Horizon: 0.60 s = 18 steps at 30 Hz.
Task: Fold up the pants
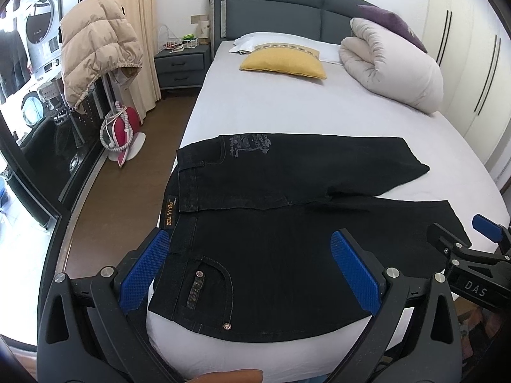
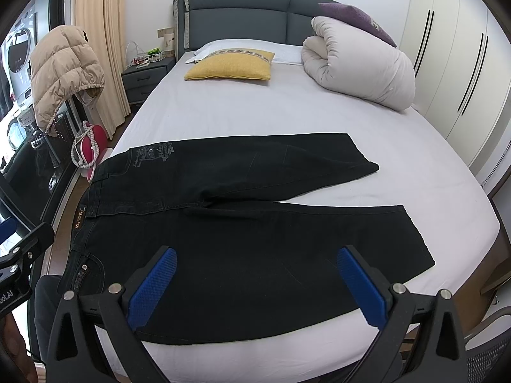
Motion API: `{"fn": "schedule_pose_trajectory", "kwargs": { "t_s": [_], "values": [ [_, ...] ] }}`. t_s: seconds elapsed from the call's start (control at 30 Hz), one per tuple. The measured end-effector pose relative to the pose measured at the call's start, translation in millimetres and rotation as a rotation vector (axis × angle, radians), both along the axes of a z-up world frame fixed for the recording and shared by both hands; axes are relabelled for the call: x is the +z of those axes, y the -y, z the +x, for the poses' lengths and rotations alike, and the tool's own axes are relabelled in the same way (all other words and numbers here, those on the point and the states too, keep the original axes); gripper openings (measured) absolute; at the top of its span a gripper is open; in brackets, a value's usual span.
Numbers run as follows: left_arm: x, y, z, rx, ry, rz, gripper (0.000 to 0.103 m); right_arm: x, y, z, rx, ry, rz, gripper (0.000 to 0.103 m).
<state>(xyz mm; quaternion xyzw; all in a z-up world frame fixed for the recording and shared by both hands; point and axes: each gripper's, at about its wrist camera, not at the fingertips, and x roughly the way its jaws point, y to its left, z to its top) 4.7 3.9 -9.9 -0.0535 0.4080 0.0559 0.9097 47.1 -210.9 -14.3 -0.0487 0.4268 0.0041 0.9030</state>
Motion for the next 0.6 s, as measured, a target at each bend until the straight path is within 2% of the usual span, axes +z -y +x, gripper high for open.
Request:
{"fn": "schedule_pose_trajectory", "kwargs": {
  "t_s": [0.6],
  "values": [
    [-1.2, -1.8, 3.9, 0.001, -0.009, -0.003, 0.103, -2.8, -2.6, -1.2, 0.003, -0.001, -0.003, 0.103]
  ]
}}
